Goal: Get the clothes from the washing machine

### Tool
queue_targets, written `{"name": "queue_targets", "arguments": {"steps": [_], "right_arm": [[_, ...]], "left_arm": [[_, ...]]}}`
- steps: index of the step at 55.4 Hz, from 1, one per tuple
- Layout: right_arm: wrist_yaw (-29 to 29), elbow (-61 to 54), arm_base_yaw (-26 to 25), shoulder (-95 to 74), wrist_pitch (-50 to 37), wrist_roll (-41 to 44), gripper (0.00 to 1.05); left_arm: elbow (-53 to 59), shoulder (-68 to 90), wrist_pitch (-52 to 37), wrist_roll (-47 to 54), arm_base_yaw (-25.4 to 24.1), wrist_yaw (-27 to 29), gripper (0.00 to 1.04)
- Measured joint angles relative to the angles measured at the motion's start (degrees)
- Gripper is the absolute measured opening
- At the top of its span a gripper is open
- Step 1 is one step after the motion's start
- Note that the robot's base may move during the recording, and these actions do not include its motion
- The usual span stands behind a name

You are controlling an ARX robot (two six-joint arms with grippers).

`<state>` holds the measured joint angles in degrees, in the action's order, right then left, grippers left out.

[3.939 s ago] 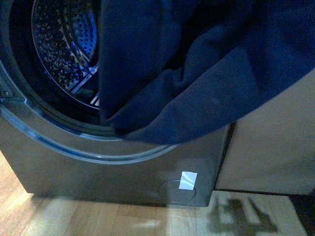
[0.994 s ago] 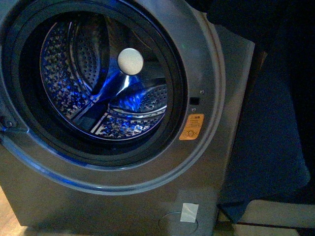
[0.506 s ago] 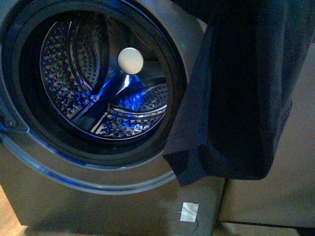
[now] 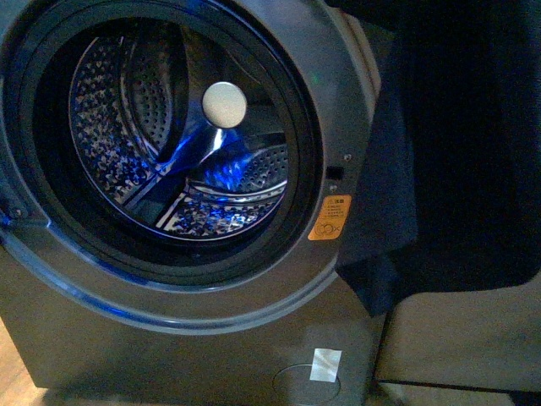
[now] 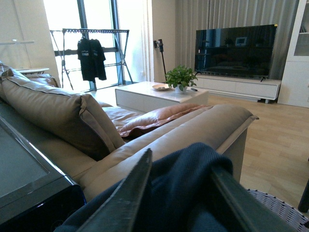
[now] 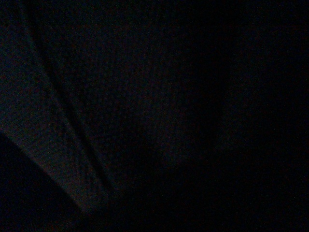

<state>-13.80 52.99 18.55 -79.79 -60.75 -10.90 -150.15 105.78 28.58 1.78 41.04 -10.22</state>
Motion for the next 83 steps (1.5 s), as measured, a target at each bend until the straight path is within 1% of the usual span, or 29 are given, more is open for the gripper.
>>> {"name": "queue_targets", "arguments": {"steps": [2, 4, 10, 11, 13, 19, 21, 22, 23, 25, 28, 34, 38, 40, 43, 44, 50, 55, 58, 65, 70, 76, 83], "right_arm": [[0.1, -0.5, -1.6, 1.1, -0.2, 0.0, 0.15], [0.2, -0.7, -2.9, 1.9, -0.2, 0.0, 0.13], [0.2, -1.0, -7.2, 4.2, -0.2, -0.2, 0.12], [0.0, -1.0, -9.0, 5.0, 0.0, -0.3, 0.12], [-0.7, -1.0, -11.6, 6.1, 0.4, -0.7, 0.12], [-3.0, -1.0, -18.5, 8.2, 1.3, -1.6, 0.12], [-3.7, -0.9, -20.2, 8.6, 1.5, -1.9, 0.12], [-4.4, -0.9, -21.9, 8.8, 1.7, -2.4, 0.12], [-5.6, -0.6, -24.5, 9.1, 2.0, -3.1, 0.12], [-6.5, -0.3, -27.2, 9.2, 2.1, -3.6, 0.12], [-9.1, 0.5, -32.6, 9.3, 3.1, -5.0, 0.12], [-12.7, 1.6, -39.9, 9.3, 4.7, -6.2, 0.12], [-16.0, 2.6, -46.2, 9.3, 7.3, -6.4, 0.12], [-16.9, 2.9, -48.0, 9.2, 8.2, -6.4, 0.12], [-19.6, 3.7, -53.2, 8.9, 11.4, -5.6, 0.12], [-20.9, 4.0, -55.6, 8.6, 13.4, -4.9, 0.12], [-24.4, 4.3, -62.4, 7.3, 18.3, -1.9, 0.12], [-26.4, 4.2, -67.2, 5.3, 20.0, 0.6, 0.12], [-27.4, 3.9, -70.9, 3.4, 20.6, 2.8, 0.12], [-27.9, 3.1, -76.3, -0.3, 23.1, 6.6, 0.12], [-28.2, 1.8, -79.9, -3.9, 26.6, 8.5, 0.12], [-28.1, -0.2, -83.3, -8.6, 30.5, 9.2, 0.12], [-27.3, -1.6, -85.9, -14.0, 36.5, 9.9, 0.12]], "left_arm": [[0.0, 0.0, 0.0, 0.0, 0.0, 0.0, 0.47], [0.0, 0.0, 0.0, 0.0, 0.0, 0.0, 0.52], [0.0, 0.0, 0.0, 0.0, 0.0, 0.0, 0.67], [0.0, 0.0, 0.0, 0.0, 0.0, 0.0, 0.72], [0.0, 0.0, 0.0, 0.0, 0.0, 0.0, 0.79], [0.0, 0.0, 0.0, 0.0, 0.0, 0.0, 0.95], [0.0, 0.0, 0.0, 0.0, 0.0, 0.0, 0.99], [0.0, 0.0, 0.0, 0.1, 0.0, 0.0, 1.00], [0.0, 0.0, 0.0, 0.1, 0.0, 0.0, 0.99], [0.0, 0.0, 0.0, 0.0, 0.0, 0.0, 0.98], [0.0, 0.0, 0.0, 0.0, 0.0, 0.0, 0.98], [0.0, 0.0, 0.0, 0.0, 0.0, 0.0, 0.98], [0.0, 0.0, 0.0, 0.0, 0.0, 0.0, 0.98], [0.0, 0.0, 0.0, 0.0, 0.0, 0.0, 0.98], [0.0, 0.0, 0.0, 0.0, 0.0, 0.0, 0.98], [0.0, 0.0, 0.0, 0.0, 0.0, 0.0, 0.98], [0.0, 0.0, 0.0, 0.0, 0.0, 0.0, 0.98], [0.0, 0.0, 0.0, 0.0, 0.0, 0.0, 0.98], [0.0, 0.0, 0.0, 0.0, 0.0, 0.0, 0.98], [0.0, 0.0, 0.0, 0.0, 0.0, 0.0, 0.98], [0.0, 0.0, 0.0, 0.0, 0.0, 0.0, 0.98], [0.0, 0.0, 0.0, 0.0, 0.0, 0.0, 0.98], [0.0, 0.0, 0.0, 0.0, 0.0, 0.0, 0.98]]}}
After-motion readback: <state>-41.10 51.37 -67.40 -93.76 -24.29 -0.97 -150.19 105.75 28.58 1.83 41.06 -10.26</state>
